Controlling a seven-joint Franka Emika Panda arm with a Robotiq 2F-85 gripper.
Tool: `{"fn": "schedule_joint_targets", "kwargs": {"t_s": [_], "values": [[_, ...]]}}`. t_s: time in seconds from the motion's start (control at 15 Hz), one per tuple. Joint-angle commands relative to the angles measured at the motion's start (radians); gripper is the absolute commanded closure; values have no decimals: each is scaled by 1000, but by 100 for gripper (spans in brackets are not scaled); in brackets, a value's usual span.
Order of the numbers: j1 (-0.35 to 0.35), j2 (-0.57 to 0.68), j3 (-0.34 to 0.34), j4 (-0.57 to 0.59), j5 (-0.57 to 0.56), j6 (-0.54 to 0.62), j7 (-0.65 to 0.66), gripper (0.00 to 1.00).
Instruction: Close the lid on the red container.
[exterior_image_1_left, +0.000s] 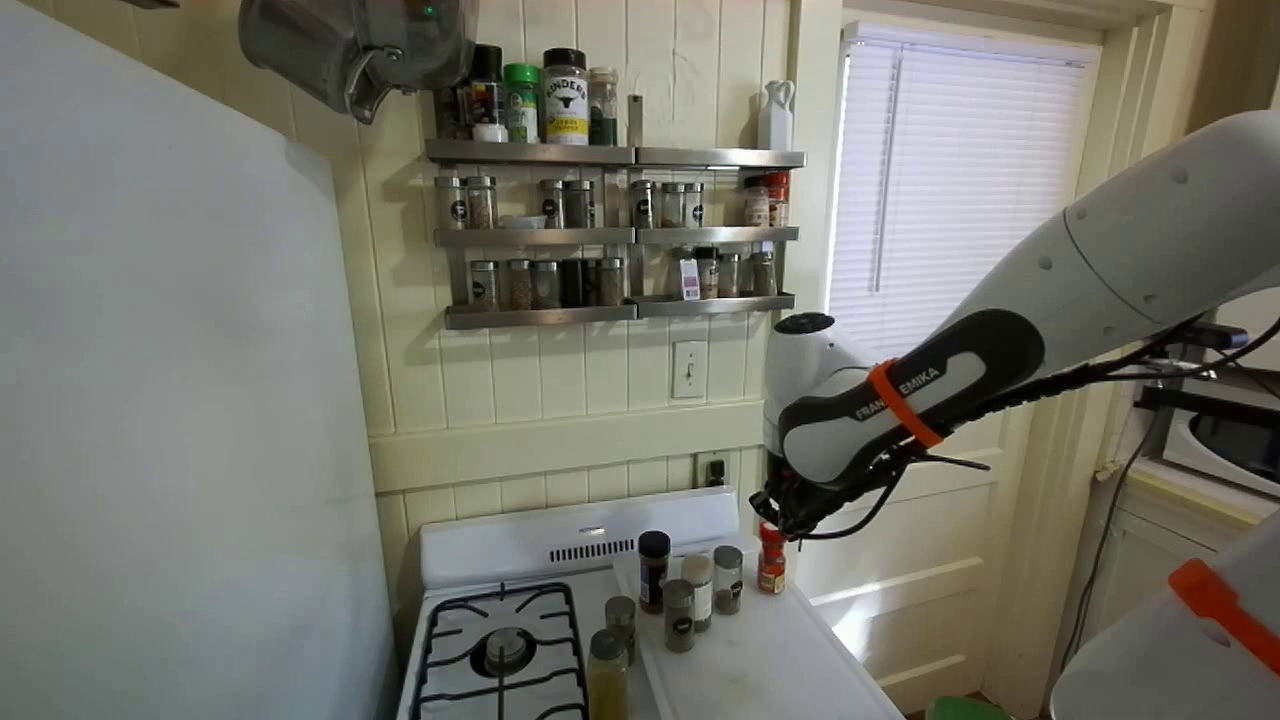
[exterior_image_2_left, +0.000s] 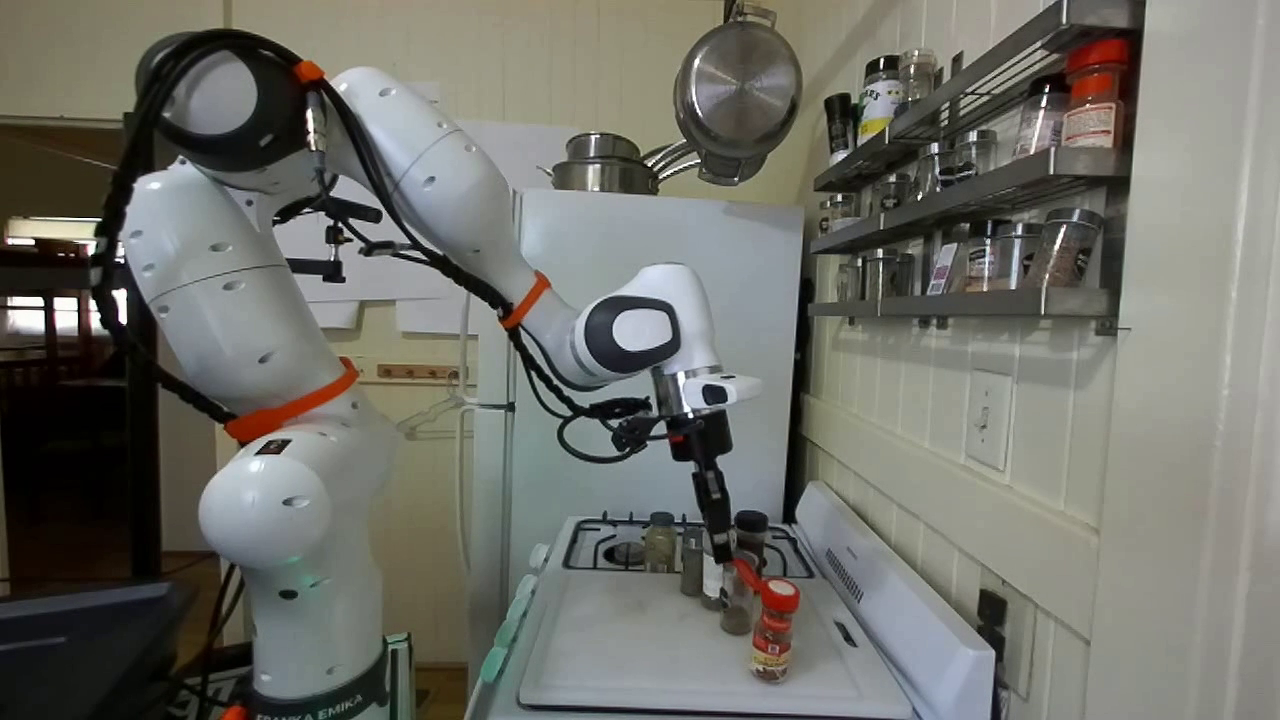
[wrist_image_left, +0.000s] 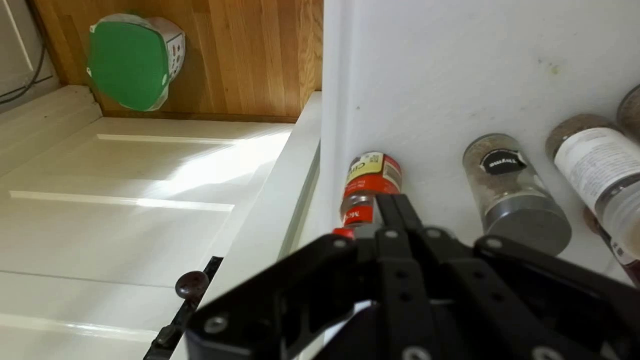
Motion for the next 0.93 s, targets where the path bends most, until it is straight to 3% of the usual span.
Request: {"fn": "schedule_joint_targets", "kwargs": {"t_s": [0.0,0.87], "values": [[-5,28,8,15,-29,3,26,100],[2,41,9,32,-52,-2,26,100]]}}
